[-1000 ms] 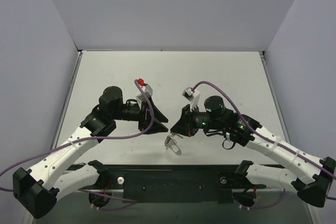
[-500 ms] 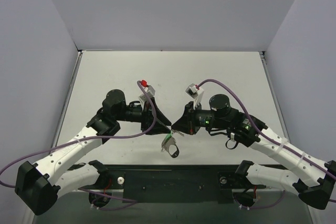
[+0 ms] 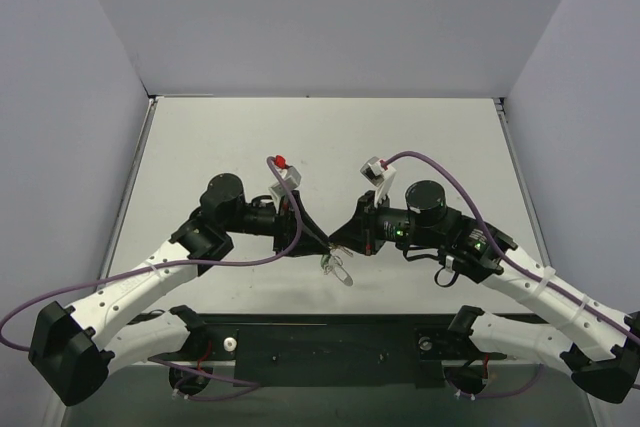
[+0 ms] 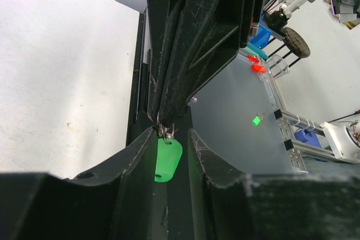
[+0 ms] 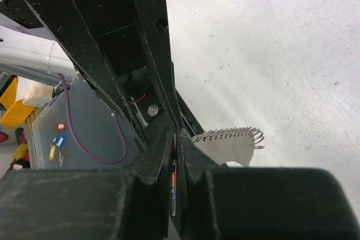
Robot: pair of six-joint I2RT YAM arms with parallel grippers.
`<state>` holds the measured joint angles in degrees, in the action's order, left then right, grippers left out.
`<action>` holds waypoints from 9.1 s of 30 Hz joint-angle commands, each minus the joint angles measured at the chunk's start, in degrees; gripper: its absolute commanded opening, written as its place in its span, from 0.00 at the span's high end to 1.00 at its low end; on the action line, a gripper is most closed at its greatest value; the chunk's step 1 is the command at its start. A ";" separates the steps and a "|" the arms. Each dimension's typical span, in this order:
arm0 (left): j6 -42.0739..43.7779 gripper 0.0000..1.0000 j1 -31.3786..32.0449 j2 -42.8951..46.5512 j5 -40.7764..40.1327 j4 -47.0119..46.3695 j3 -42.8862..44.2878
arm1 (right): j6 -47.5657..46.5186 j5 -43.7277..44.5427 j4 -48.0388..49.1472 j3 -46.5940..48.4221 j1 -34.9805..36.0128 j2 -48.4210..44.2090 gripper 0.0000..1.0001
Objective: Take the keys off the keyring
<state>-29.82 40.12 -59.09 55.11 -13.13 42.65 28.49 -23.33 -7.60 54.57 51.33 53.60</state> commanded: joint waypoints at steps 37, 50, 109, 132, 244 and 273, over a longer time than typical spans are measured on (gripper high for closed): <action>-16.76 1.00 1.72 -1.99 -17.05 -16.23 -0.29 | 8.77 4.87 16.21 -9.91 -0.18 -9.83 1.00; -17.99 1.00 0.66 -2.70 -19.08 -15.53 0.24 | 12.11 6.63 19.11 -15.10 0.35 -13.88 1.00; -15.09 0.55 -0.30 1.08 -33.14 -2.43 2.43 | 9.39 22.10 18.67 -10.80 8.61 -9.40 1.00; 17.50 0.48 -0.48 10.74 -23.47 23.93 11.31 | 2.71 10.51 5.14 -2.45 2.64 -7.46 1.00; 40.46 1.00 12.44 6.62 -15.65 0.65 0.06 | 11.41 3.38 16.29 -13.42 -2.20 -11.41 1.00; 33.08 1.00 12.44 4.69 -16.88 -1.30 0.23 | 17.56 5.93 22.80 -19.76 -1.32 -14.85 1.00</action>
<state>6.28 52.10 -53.95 37.91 -8.62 41.47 46.15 -19.07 12.67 34.48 49.54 38.39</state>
